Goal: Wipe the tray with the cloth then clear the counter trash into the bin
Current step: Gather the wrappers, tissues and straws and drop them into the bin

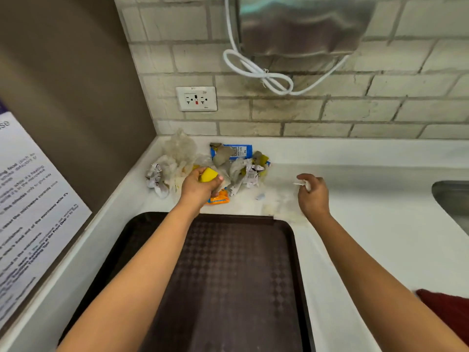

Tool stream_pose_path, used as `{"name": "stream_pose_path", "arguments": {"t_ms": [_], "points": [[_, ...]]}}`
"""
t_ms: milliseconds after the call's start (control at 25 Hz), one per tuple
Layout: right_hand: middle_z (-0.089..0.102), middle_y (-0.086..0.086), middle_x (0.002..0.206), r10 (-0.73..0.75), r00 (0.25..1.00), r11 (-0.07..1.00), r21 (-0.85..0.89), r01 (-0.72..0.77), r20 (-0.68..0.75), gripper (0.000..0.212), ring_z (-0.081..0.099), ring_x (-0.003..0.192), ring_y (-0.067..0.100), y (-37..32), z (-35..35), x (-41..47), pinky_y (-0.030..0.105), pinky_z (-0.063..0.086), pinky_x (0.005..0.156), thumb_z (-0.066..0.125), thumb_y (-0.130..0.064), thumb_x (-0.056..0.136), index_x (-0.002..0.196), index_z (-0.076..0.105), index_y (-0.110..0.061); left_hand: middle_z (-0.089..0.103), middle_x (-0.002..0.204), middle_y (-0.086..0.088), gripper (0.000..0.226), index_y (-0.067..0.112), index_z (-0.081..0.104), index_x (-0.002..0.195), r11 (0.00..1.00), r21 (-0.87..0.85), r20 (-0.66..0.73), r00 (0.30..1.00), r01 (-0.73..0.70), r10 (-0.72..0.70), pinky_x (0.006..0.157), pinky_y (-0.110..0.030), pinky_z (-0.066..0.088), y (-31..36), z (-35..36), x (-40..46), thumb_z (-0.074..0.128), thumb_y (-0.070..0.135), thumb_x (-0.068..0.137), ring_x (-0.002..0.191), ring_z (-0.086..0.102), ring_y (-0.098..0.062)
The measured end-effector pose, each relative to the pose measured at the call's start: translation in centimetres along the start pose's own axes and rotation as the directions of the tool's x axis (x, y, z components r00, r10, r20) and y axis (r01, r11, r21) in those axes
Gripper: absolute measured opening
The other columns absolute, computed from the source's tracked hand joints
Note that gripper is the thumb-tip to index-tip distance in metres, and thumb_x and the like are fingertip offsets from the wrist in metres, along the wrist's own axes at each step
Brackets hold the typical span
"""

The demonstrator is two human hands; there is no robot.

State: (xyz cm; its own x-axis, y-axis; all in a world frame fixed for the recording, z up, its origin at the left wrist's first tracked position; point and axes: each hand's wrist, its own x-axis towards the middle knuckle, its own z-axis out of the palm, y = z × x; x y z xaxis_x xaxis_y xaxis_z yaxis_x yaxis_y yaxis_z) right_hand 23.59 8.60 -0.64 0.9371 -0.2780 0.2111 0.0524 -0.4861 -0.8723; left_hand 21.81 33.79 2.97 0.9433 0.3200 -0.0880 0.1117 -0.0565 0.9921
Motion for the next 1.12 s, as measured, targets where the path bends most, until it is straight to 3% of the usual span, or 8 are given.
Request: {"name": "stream_pose_path", "arguments": {"t_ms": [120, 200, 320, 560, 800, 920, 1000, 1120], "points": [[0.039, 0.018, 0.129, 0.059, 0.991, 0.982, -0.185, -0.036, 0.119, 0.032, 0.056, 0.099, 0.032, 2.6, -1.0, 0.1, 0.038, 0.047, 0.093, 0.047, -0.008, 0.089, 0.12, 0.056, -0.011, 0.049, 0.105, -0.004, 0.052, 0.007, 0.044, 0.129, 0.999, 0.016, 0.034, 0.999, 0.034, -0.035, 0.059, -0.024, 0.055, -0.9, 0.8, -0.5, 0.068, 0.014, 0.082, 0.089, 0.056, -0.02], [0.031, 0.013, 0.14, 0.129, 0.942, 0.924, -0.383, -0.001, 0.309, 0.043, 0.045, 0.12, 0.031, 3.9, -1.0, 0.3, 0.039, 0.039, 0.103, 0.054, -0.031, 0.09, 0.132, 0.048, -0.024, 0.049, 0.107, -0.005, 0.052, 0.007, 0.044, 0.129, 0.999, 0.024, 0.058, 0.998, 0.038, -0.04, 0.057, -0.022, 0.054, -1.3, 1.4, -0.6, 0.068, 0.013, 0.083, 0.091, 0.057, -0.019], [0.021, 0.0, 0.149, 0.211, 0.828, 0.747, -0.633, 0.206, 0.519, 0.06, 0.022, 0.137, 0.026, 4.8, -0.4, 0.7, 0.045, 0.026, 0.109, 0.06, -0.051, 0.081, 0.136, 0.035, -0.044, 0.049, 0.114, -0.008, 0.053, 0.007, 0.044, 0.129, 0.997, 0.051, 0.075, 0.995, 0.055, -0.059, 0.072, -0.033, 0.055, -1.7, 2.3, 0.2, 0.069, 0.015, 0.082, 0.1, 0.058, -0.024], [0.046, 0.009, 0.12, 0.068, 0.835, 0.911, -0.375, 0.171, 0.546, 0.03, 0.047, 0.115, 0.027, 5.3, 0.6, 1.8, 0.025, 0.036, 0.096, 0.064, -0.008, 0.078, 0.106, 0.064, -0.019, 0.048, 0.105, 0.0, 0.05, 0.011, 0.047, 0.125, 0.993, 0.116, 0.096, 0.995, 0.027, -0.038, 0.061, -0.021, 0.056, -2.8, 3.5, 1.4, 0.07, 0.02, 0.082, 0.088, 0.055, -0.014], [0.039, 0.011, 0.133, -0.132, 0.874, 0.876, -0.359, 0.323, 0.467, 0.045, 0.053, 0.11, 0.025, 3.3, 1.5, 3.0, 0.015, 0.036, 0.087, 0.04, 0.012, 0.082, 0.094, 0.075, -0.014, 0.049, 0.107, -0.004, 0.048, 0.01, 0.048, 0.125, 0.991, 0.119, 0.087, 0.994, 0.059, -0.069, 0.055, -0.016, 0.055, -4.1, 3.8, 1.7, 0.069, 0.018, 0.082, 0.085, 0.056, -0.013], [0.035, 0.009, 0.134, -0.109, 0.822, 0.853, -0.372, 0.366, 0.559, 0.031, 0.053, 0.11, 0.025, 1.8, 2.5, 3.4, 0.017, 0.038, 0.089, 0.048, -0.002, 0.084, 0.091, 0.075, -0.016, 0.049, 0.108, -0.005, 0.048, 0.01, 0.047, 0.125, 0.99, 0.118, 0.082, 0.993, 0.075, -0.085, 0.058, -0.017, 0.056, -4.4, 3.7, 1.9, 0.069, 0.018, 0.083, 0.09, 0.055, -0.016], [0.031, 0.008, 0.133, -0.008, 0.788, 0.819, -0.448, 0.359, 0.616, 0.017, 0.044, 0.118, 0.027, 1.3, 3.3, 3.5, 0.027, 0.039, 0.098, 0.062, -0.029, 0.082, 0.091, 0.072, -0.018, 0.049, 0.107, -0.003, 0.048, 0.01, 0.047, 0.125, 0.989, 0.12, 0.084, 0.992, 0.084, -0.094, 0.058, -0.016, 0.055, -4.5, 3.7, 1.9, 0.069, 0.017, 0.083, 0.088, 0.055, -0.014], [0.028, 0.007, 0.132, 0.192, 0.714, 0.706, -0.6, 0.376, 0.673, 0.038, 0.038, 0.117, 0.031, 1.1, 4.4, 3.6, 0.037, 0.04, 0.097, 0.07, -0.052, 0.071, 0.092, 0.068, -0.021, 0.049, 0.102, -0.001, 0.047, 0.011, 0.048, 0.124, 0.989, 0.116, 0.092, 0.99, 0.095, -0.106, 0.056, -0.015, 0.055, -4.5, 3.9, 1.8, 0.069, 0.017, 0.083, 0.085, 0.055, -0.012]]}}
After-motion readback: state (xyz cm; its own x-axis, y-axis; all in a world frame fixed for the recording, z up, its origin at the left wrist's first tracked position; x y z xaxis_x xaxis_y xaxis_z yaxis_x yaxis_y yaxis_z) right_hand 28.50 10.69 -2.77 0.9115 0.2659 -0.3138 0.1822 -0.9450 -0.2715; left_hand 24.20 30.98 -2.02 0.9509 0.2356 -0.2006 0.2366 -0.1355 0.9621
